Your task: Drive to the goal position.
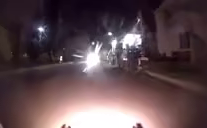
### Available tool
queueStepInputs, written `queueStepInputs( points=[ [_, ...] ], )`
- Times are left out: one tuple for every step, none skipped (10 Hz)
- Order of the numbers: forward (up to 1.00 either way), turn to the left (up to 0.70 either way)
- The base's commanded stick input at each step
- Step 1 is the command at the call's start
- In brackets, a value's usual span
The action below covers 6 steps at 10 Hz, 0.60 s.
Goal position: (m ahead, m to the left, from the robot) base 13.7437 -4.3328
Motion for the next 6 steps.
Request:
queueStepInputs(
  points=[
    [0.60,0.00],
    [0.60,0.00],
    [0.60,0.00],
    [0.60,0.00],
    [0.60,0.00],
    [0.60,0.00]
  ],
)
